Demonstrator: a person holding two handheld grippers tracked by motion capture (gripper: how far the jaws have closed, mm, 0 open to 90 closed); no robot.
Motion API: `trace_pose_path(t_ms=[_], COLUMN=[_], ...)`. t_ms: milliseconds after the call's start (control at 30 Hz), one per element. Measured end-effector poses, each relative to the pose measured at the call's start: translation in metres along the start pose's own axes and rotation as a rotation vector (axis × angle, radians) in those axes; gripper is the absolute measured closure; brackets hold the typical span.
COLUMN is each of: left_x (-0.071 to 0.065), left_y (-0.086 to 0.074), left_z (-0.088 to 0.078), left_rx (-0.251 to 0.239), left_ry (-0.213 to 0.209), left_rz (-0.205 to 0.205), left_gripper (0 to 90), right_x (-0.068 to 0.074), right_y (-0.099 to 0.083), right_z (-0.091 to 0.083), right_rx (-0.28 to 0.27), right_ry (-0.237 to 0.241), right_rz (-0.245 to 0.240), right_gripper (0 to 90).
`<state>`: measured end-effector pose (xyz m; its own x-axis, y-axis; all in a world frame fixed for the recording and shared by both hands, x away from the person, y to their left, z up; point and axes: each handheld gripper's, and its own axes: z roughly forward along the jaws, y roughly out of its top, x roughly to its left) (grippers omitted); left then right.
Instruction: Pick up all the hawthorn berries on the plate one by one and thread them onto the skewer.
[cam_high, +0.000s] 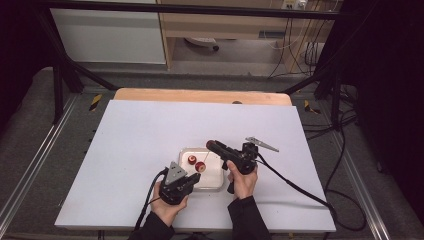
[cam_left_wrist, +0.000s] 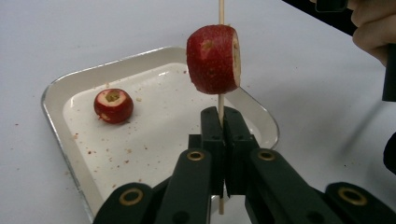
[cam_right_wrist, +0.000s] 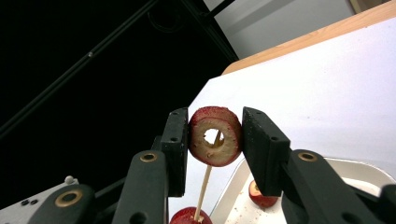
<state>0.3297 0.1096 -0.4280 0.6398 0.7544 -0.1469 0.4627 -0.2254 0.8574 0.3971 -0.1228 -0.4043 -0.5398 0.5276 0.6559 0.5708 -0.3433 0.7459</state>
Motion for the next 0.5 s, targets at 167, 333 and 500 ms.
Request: trace_pose_path(t_ms=[167,333,500], left_x=[-0.0013,0.0002,-0.0045], left_y=[-0.0009,-0.0008,-0.0013], left_z=[0.0033,0.0019,-0.0011], left_rx=[0.015,0.006,-0.025], left_ry=[-0.005,-0.010,-0.004], left_rz=[0.003,0.000,0.005], left_gripper=[88.5,88.5,88.5], right_x=[0.0013,0.0022,0.0018], right_y=[-0.0008,-0.0019,-0.0018], right_z=[-0.0011,-0.0023,-0.0007], right_rx=[0.004,0.008,-0.024], right_ry=[-0.002,-0.012,-0.003], right_rz=[-0.011,-0.026,-0.010], right_gripper=[63.1,63.1,63.2])
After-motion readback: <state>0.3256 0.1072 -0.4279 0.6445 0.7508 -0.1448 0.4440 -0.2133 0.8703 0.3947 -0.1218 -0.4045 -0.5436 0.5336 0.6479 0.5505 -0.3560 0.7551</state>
